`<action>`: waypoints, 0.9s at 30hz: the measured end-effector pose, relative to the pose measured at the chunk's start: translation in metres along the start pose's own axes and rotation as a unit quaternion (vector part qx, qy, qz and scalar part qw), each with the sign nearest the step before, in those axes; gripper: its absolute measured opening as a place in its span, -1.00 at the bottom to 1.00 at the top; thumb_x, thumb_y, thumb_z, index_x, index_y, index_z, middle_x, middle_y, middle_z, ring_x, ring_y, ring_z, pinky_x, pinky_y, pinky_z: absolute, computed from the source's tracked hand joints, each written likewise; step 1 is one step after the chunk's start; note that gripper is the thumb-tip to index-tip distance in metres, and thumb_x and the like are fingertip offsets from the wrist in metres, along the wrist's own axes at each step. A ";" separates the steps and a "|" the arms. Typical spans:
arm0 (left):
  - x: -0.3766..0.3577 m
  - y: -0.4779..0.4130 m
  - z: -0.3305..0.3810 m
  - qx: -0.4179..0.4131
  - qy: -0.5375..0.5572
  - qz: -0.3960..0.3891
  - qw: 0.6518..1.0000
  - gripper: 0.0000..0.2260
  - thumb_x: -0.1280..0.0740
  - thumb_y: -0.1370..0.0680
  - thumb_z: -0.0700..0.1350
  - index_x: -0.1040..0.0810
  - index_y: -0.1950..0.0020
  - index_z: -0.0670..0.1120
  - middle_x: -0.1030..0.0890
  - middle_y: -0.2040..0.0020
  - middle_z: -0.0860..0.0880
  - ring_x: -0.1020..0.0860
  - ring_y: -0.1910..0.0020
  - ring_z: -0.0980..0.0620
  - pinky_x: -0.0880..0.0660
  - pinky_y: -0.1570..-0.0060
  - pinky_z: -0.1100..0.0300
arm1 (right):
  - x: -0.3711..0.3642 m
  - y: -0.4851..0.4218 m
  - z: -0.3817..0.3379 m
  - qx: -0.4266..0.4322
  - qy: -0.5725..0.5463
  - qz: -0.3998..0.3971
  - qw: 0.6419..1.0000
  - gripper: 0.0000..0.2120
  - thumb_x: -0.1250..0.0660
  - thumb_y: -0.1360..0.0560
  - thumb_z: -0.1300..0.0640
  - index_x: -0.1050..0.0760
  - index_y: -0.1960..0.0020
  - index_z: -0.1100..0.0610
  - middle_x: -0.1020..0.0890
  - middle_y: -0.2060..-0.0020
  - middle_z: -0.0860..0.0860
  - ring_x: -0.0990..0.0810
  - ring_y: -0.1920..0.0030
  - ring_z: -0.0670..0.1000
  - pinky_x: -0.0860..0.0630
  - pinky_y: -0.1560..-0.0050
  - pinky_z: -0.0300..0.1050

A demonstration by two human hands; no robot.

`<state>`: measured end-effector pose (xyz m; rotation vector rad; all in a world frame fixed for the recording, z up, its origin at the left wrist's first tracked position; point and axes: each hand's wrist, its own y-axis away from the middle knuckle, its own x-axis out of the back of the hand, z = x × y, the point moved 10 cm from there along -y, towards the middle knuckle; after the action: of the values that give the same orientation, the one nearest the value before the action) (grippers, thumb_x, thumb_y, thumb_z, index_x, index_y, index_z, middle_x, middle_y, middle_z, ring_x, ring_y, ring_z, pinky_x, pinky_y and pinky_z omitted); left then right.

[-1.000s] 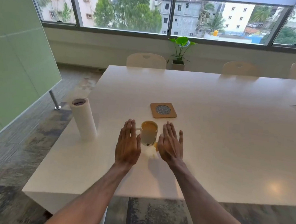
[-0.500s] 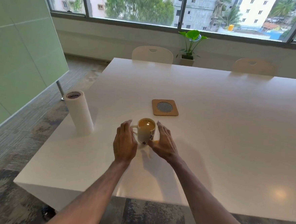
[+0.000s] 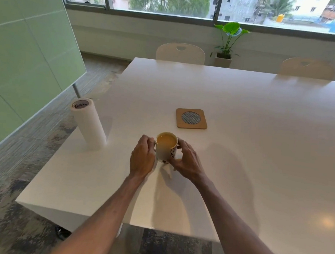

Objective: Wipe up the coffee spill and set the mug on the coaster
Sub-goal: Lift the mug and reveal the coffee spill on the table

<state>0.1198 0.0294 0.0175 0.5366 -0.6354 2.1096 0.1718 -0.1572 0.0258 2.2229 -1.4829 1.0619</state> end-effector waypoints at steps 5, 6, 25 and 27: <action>-0.008 -0.003 -0.002 0.014 0.033 -0.024 0.999 -0.77 -0.12 -0.80 -0.04 -0.44 -0.02 -0.06 -0.65 0.05 -0.03 -0.63 0.09 -0.11 -0.55 0.07 -0.06 | 0.005 -0.003 -0.001 0.004 -0.006 0.023 1.000 -0.25 -0.53 -0.45 -0.17 -0.46 -0.54 0.12 -0.65 -0.32 0.06 -0.62 -0.24 0.06 -0.62 -0.27 0.11; -0.009 -0.005 -0.004 0.014 0.035 -0.030 0.999 -0.77 -0.12 -0.80 -0.05 -0.45 -0.02 -0.06 -0.65 0.05 -0.05 -0.64 0.07 -0.14 -0.59 0.04 -0.11 | 0.006 -0.004 -0.002 0.009 -0.006 0.026 1.000 -0.27 -0.54 -0.45 -0.14 -0.47 -0.54 0.11 -0.66 -0.32 0.06 -0.63 -0.23 0.06 -0.63 -0.27 0.11; 0.024 -0.070 0.027 -0.008 0.070 -0.014 0.997 -0.71 -0.12 -0.79 0.06 -0.49 -0.06 -0.08 -0.69 0.00 -0.07 -0.68 0.04 -0.17 -0.65 -0.02 -0.29 | 0.043 -0.067 -0.044 0.086 -0.015 0.076 0.993 -0.47 -0.60 -0.43 0.14 -0.60 -0.38 0.08 -0.74 -0.15 -0.02 -0.69 -0.11 -0.01 -0.65 -0.16 0.12; 0.025 -0.078 0.025 -0.001 0.059 -0.012 0.998 -0.71 -0.12 -0.80 0.05 -0.50 -0.08 -0.10 -0.69 -0.03 -0.09 -0.68 0.02 -0.17 -0.65 -0.04 -0.26 | 0.041 -0.078 -0.045 0.085 -0.017 0.068 0.994 -0.47 -0.61 -0.43 0.17 -0.61 -0.38 0.11 -0.75 -0.15 0.00 -0.71 -0.12 0.00 -0.65 -0.18 0.13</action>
<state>0.1746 0.0690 0.0707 0.4142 -0.5611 2.0999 0.2298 -0.1249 0.0985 2.2915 -1.6352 1.2409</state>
